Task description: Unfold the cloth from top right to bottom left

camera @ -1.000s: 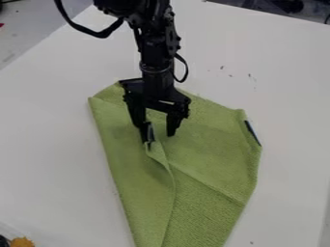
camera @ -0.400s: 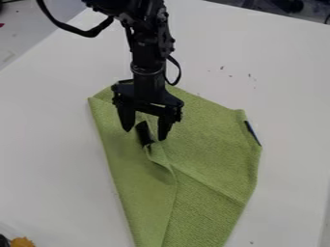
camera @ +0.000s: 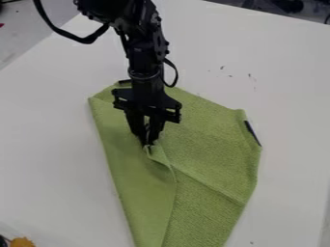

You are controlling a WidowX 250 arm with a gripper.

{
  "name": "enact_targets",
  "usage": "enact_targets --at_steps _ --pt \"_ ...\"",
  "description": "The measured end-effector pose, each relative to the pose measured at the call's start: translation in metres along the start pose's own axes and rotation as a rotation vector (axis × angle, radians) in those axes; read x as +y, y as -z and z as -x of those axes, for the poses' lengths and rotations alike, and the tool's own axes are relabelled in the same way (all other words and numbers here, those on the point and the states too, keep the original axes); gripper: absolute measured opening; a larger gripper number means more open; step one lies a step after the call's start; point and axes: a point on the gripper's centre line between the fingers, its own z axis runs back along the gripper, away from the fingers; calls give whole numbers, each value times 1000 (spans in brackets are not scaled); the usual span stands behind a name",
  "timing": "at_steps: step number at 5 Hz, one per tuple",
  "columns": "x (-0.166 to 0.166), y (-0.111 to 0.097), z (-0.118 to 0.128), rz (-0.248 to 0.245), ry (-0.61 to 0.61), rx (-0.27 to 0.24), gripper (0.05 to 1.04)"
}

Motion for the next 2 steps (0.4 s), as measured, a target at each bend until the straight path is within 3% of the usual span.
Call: enact_targets --at_steps 1,2 --pt "1 1 -1 10 1 1 168" --pt "1 1 -3 16 -2 2 75"
